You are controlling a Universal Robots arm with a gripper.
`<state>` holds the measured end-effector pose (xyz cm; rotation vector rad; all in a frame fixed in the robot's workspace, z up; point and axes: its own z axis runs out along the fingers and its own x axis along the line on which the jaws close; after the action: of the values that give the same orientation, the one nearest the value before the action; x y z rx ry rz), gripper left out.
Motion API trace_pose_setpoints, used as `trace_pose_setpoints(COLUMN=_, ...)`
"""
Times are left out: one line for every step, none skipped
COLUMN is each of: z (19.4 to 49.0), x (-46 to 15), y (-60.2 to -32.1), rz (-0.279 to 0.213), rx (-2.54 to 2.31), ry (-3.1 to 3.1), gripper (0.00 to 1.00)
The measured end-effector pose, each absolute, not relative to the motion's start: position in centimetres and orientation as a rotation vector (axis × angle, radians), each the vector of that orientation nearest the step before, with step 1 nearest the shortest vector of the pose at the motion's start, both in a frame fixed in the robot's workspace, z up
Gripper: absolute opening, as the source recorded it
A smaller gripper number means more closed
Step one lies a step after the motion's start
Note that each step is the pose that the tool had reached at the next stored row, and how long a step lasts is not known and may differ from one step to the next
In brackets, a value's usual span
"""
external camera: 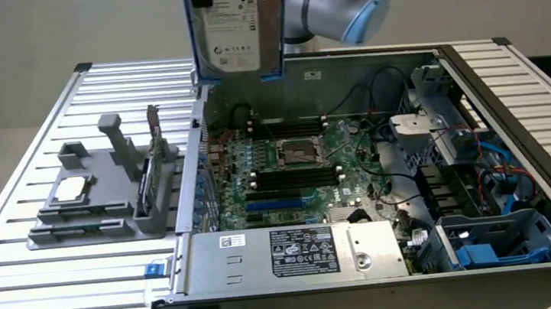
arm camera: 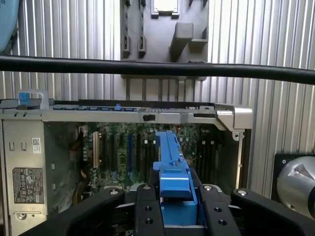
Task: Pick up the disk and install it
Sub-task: 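Pick up the disk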
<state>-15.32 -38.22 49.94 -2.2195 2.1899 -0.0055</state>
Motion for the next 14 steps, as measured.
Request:
trace_pose_setpoints(z=50.0, x=-15.0, y=-38.5, rz=-0.005, rx=-2.219, ry=2.19, gripper=0.33)
trace_pose_setpoints(z=50.1, x=-14.8, y=-38.7, rz=-0.005, rx=-2.219, ry=2.19, gripper=0.33)
trace_pose_setpoints(z=50.1, x=-14.5, y=-39.0, rz=-0.005, rx=-2.219, ry=2.19, gripper=0.33)
trace_pose_setpoints(z=50.2, x=-14.2, y=-39.2, rz=-0.004, rx=-2.219, ry=2.189, gripper=0.33)
trace_pose_setpoints(z=50.3, x=-13.9, y=-39.5, rz=-0.004, rx=-2.219, ry=2.189, gripper=0.33)
trace_pose_setpoints(z=50.3, x=-13.7, y=-39.7, rz=-0.004, rx=-2.219, ry=2.189, gripper=0.33)
trace_pose_setpoints(z=50.4, x=-13.4, y=-39.9, rz=-0.004, rx=-2.219, ry=2.189, gripper=0.33)
trace_pose_setpoints(z=50.5, x=-13.1, y=-40.2, rz=-0.003, rx=-2.219, ry=2.189, gripper=0.33)
trace_pose_setpoints(z=50.5, x=-12.8, y=-40.4, rz=-0.003, rx=-2.218, ry=2.189, gripper=0.33)
trace_pose_setpoints(z=50.6, x=-12.5, y=-40.7, rz=-0.003, rx=-2.218, ry=2.189, gripper=0.33)
trace_pose_setpoints(z=50.6, x=-12.2, y=-40.9, rz=-0.003, rx=-2.218, ry=2.189, gripper=0.33)
trace_pose_setpoints(z=50.7, x=-12.0, y=-41.2, rz=-0.003, rx=-2.218, ry=2.189, gripper=0.33)
trace_pose_setpoints(z=50.7, x=-11.7, y=-41.4, rz=-0.002, rx=-2.218, ry=2.189, gripper=0.33)
trace_pose_setpoints(z=50.7, x=-11.4, y=-41.7, rz=-0.002, rx=-2.218, ry=2.188, gripper=0.33)
